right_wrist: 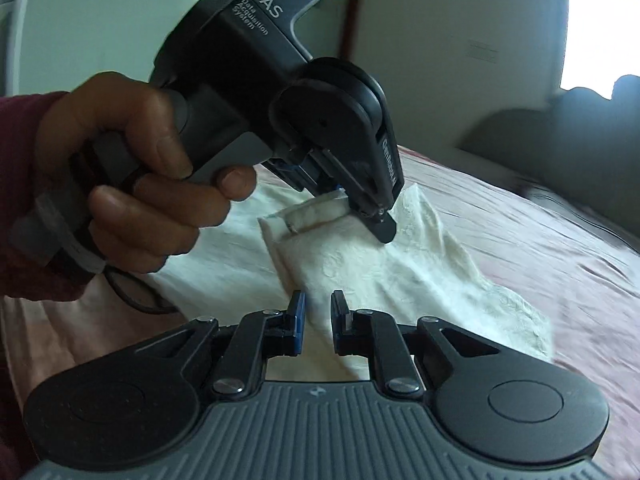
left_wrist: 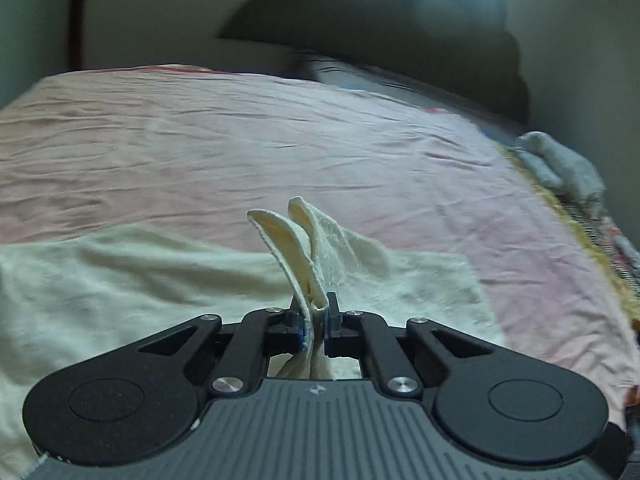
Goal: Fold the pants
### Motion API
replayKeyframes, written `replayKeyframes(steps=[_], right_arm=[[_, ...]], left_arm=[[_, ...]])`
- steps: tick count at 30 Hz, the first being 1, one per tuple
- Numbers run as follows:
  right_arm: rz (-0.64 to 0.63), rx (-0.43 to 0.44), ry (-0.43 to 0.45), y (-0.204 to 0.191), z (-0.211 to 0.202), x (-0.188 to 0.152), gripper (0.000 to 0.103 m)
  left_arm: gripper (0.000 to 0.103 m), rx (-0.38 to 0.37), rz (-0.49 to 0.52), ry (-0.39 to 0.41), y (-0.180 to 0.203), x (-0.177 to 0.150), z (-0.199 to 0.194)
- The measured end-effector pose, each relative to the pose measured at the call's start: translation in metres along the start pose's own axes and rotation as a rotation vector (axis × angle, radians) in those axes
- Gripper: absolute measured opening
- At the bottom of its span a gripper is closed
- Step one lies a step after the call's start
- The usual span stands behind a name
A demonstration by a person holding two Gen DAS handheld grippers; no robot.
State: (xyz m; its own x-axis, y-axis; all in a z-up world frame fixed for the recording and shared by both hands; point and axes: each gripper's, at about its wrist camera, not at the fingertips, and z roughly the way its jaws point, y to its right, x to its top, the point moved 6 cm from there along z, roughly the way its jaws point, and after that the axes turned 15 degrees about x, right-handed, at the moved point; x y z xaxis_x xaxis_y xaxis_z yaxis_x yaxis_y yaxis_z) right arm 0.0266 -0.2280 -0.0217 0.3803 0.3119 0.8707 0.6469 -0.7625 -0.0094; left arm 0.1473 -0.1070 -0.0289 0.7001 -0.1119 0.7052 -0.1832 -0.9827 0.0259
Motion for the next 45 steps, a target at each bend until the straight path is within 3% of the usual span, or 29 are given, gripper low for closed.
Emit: replayKeyframes(steps=[3, 5, 6, 7, 10, 13, 16, 22, 30, 36, 38, 40, 45], right_arm=[[-0.006, 0.049, -0.018, -0.006, 0.020, -0.002, 0.014], [0.011, 0.098, -0.065, -0.009, 0.034, -0.008, 0.013], [0.015, 0.108, -0.094, -0.010, 0.038, -0.012, 0.013], [0.010, 0.096, -0.106, -0.010, 0.040, -0.014, 0.013], [0.037, 0.125, -0.074, -0.006, 0.024, -0.011, 0.014], [0.085, 0.132, 0.008, 0.004, 0.004, -0.001, 0.014], [0.013, 0.055, -0.026, 0.010, 0.011, 0.001, 0.014], [-0.158, -0.003, -0.168, -0.017, 0.049, -0.010, 0.014], [-0.378, -0.108, -0.240, -0.050, 0.063, -0.011, 0.025], [-0.324, -0.187, -0.209, -0.034, 0.069, -0.008, 0.030], [-0.303, -0.253, -0.170, -0.027, 0.065, -0.002, 0.049], [-0.282, -0.272, -0.146, -0.021, 0.061, 0.001, 0.062], [-0.222, -0.220, -0.163, -0.018, 0.062, -0.004, 0.062]], left_arm=[[0.007, 0.084, 0.022, -0.006, -0.016, -0.012, 0.010], [0.007, 0.093, 0.024, -0.057, -0.023, -0.020, 0.019], [0.016, 0.083, 0.030, -0.087, -0.027, -0.024, 0.022], [0.032, 0.088, 0.020, -0.107, -0.032, -0.025, 0.024], [0.044, 0.085, -0.083, -0.114, -0.058, -0.018, 0.013], [0.064, 0.158, -0.145, -0.100, -0.082, -0.008, 0.002], [0.064, 0.155, -0.196, -0.111, -0.097, -0.003, -0.007], [0.064, -0.023, -0.248, -0.186, -0.087, -0.005, -0.023], [0.066, -0.192, -0.304, -0.309, -0.078, -0.019, -0.018], [0.066, -0.243, -0.337, -0.396, -0.073, -0.034, -0.003], [0.066, -0.281, -0.365, -0.415, -0.072, -0.035, 0.000], [0.071, -0.290, -0.382, -0.422, -0.071, -0.036, 0.004], [0.066, -0.326, -0.462, -0.458, -0.070, -0.041, 0.017]])
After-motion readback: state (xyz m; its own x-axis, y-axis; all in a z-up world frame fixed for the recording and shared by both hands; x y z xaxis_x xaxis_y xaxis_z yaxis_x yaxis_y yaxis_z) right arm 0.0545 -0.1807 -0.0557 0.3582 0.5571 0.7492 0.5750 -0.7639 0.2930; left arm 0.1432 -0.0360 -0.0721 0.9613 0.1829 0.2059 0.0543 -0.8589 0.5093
